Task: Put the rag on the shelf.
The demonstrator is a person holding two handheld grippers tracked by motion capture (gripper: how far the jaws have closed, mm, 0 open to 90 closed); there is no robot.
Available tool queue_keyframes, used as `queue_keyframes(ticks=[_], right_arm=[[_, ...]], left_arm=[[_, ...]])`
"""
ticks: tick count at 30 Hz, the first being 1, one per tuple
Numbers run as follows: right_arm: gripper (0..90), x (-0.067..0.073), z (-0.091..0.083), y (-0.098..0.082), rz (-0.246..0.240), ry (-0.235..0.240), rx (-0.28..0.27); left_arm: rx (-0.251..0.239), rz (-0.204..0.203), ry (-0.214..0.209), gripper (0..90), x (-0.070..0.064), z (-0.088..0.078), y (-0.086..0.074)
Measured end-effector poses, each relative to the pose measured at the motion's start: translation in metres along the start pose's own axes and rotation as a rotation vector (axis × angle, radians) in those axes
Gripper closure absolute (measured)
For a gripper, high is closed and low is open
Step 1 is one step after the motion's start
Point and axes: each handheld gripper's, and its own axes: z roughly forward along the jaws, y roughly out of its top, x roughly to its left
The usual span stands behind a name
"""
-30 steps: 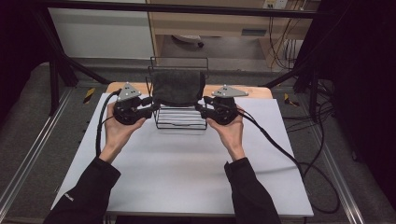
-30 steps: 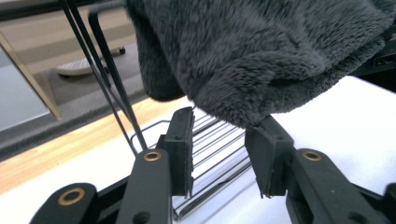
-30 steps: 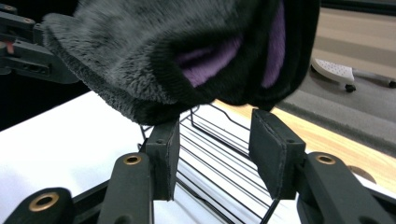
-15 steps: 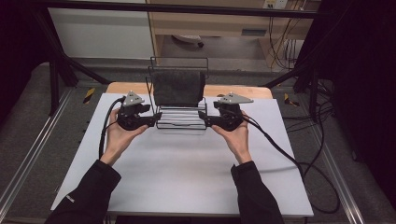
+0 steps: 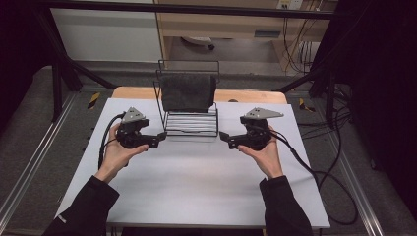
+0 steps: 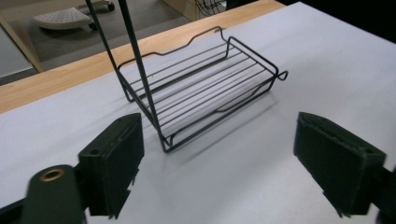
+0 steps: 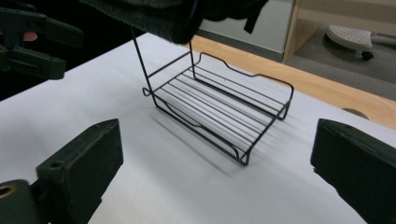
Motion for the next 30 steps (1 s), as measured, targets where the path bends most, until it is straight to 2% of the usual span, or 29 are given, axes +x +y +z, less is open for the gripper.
queue_keyframes(ticks=[4, 9, 15, 21, 25, 30], right_arm=[[0.9, -0.002, -0.009, -0.011, -0.001, -0.011, 0.013], [0.8, -0.006, -0.018, -0.028, 0.024, -0.005, 0.014], [0.7, -0.009, -0.023, -0.054, 0.037, -0.009, 0.019], [0.7, -0.014, -0.027, -0.083, 0.061, 0.008, 0.043], [0.7, -0.019, -0.03, -0.1, 0.051, 0.021, 0.067], [0.7, -0.026, -0.035, -0.119, 0.061, 0.009, 0.097]], left_arm=[[0.002, -0.005, -0.015, 11.1, 0.0, -0.006, -0.01], [0.008, -0.006, -0.029, 7.1, -0.001, -0.011, -0.027], [-0.007, -0.031, -0.042, 6.3, 0.001, -0.014, -0.051], [-0.001, -0.021, -0.041, 6.3, 0.0, -0.019, -0.077], [0.008, -0.022, -0.04, 6.3, 0.003, -0.022, -0.092], [0.022, -0.035, -0.041, 6.6, 0.008, -0.024, -0.109]])
